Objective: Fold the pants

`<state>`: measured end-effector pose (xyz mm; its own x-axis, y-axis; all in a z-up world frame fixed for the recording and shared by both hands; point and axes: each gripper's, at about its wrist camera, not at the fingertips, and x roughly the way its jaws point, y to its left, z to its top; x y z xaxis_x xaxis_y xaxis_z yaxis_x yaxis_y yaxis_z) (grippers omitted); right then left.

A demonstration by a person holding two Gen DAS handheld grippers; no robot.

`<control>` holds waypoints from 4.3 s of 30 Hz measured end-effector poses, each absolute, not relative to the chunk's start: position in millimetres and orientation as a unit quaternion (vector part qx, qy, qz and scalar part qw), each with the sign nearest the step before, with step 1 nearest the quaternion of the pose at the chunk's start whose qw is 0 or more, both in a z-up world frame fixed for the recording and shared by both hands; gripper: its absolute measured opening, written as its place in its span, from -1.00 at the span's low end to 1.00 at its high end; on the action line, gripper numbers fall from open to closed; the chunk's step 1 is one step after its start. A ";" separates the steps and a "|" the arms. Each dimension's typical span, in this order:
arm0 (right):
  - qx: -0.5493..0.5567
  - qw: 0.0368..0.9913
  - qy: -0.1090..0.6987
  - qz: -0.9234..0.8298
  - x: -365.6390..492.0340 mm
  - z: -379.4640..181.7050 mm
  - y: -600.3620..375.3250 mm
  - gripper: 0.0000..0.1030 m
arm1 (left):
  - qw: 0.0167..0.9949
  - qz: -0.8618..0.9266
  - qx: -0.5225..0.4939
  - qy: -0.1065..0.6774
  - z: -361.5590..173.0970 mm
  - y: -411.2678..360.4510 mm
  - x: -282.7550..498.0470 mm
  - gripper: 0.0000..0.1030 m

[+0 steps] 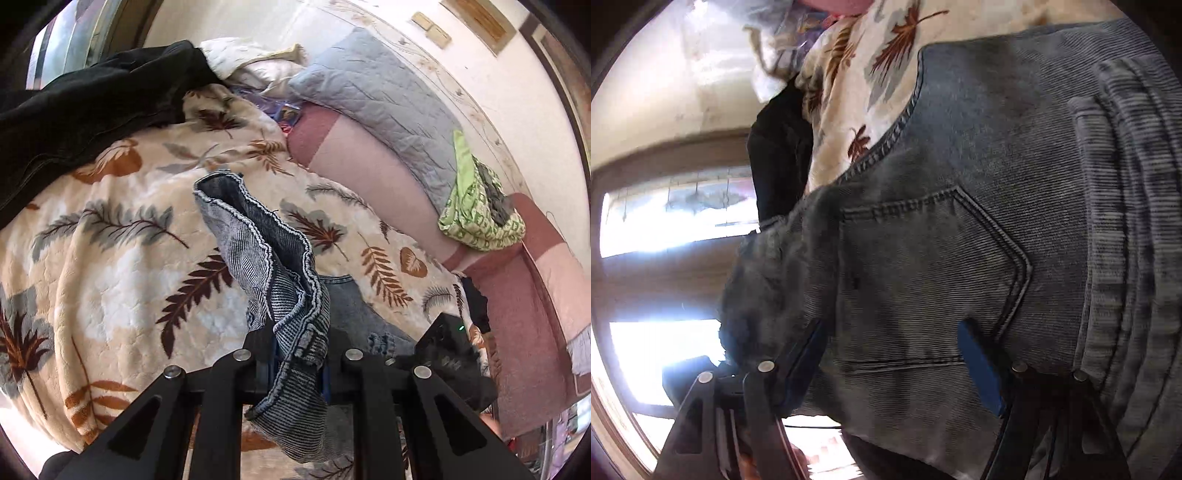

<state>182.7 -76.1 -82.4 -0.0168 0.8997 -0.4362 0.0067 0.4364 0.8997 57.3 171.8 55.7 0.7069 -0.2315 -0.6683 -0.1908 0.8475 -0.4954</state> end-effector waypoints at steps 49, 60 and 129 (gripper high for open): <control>0.349 0.721 0.555 0.223 104.2 -71.0 -285.9 0.01 | 0.845 -0.128 -0.139 0.499 -16.7 1.9 72.5 0.43; 0.069 0.867 0.457 0.184 84.0 12.0 -238.0 -0.71 | 0.837 -0.154 -0.175 0.495 -29.1 13.3 67.0 0.54; 0.467 0.721 0.485 0.164 75.7 -79.8 -281.2 -0.19 | 0.873 -0.068 -0.074 0.478 -23.5 -12.9 63.3 0.85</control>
